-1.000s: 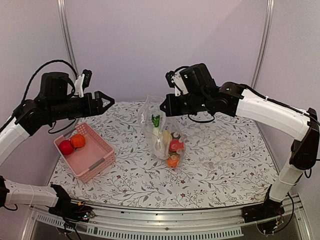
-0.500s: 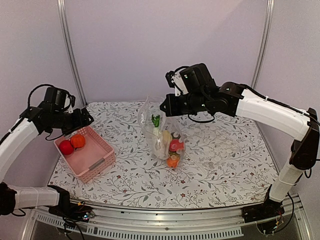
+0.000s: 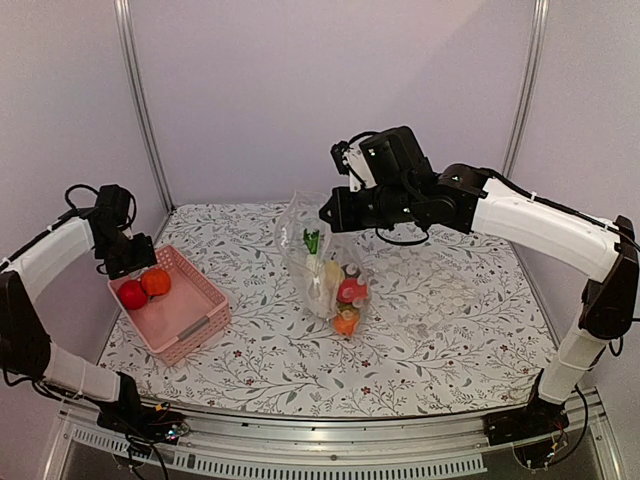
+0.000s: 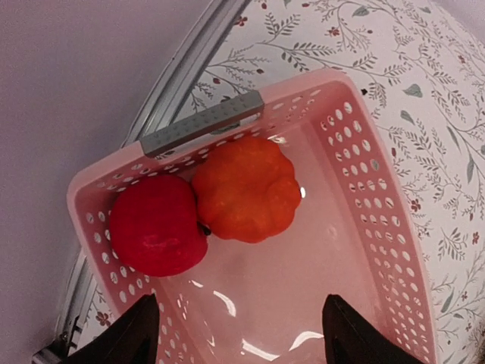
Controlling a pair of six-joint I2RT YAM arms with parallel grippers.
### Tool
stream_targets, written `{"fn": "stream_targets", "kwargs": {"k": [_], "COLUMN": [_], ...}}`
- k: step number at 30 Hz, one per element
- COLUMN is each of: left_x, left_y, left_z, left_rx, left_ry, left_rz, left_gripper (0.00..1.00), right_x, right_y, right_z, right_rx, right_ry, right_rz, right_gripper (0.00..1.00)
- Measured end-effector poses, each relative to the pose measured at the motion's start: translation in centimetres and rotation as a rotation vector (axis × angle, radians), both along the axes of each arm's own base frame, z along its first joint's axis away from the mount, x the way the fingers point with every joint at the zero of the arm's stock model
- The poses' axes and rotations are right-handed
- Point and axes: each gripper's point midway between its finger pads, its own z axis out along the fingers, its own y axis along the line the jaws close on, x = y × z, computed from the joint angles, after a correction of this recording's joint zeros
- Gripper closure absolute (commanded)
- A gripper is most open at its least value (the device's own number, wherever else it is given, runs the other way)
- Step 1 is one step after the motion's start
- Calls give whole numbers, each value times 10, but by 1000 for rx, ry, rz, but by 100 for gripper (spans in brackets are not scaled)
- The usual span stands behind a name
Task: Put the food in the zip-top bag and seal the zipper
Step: Pick up the fake fruit from the bin.
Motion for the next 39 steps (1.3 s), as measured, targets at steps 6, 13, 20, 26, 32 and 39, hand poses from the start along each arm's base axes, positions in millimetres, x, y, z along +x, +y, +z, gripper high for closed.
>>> {"fn": "stream_targets", "kwargs": {"k": [6,13,20,26,32,39], "left_x": [-5,-8,-9,-8,-5,-6], "left_y": [40,61,69,66,67,71], "left_z": [-20,-40,-53,-60,-67,-69], "left_rx": [90,60,23,0,-10,12], "left_ry": [93,149,180,197,216,234], "left_rz": [70,121,136,124,118,124], "left_gripper": [34,35,36,38,38,38], "right_x": [0,-1,-1,-1,-2,-3], "right_y": [0,5,7,7,9,10], "right_z": [0,-1,-2,-2,-1,0], "right_rx": [0,10,14,16,21,28], "right_ry": [0,5,6,6,8,10], "right_rz": [0,17,24,25,33,41], "right_gripper": [100,100,100,100,100,100]}}
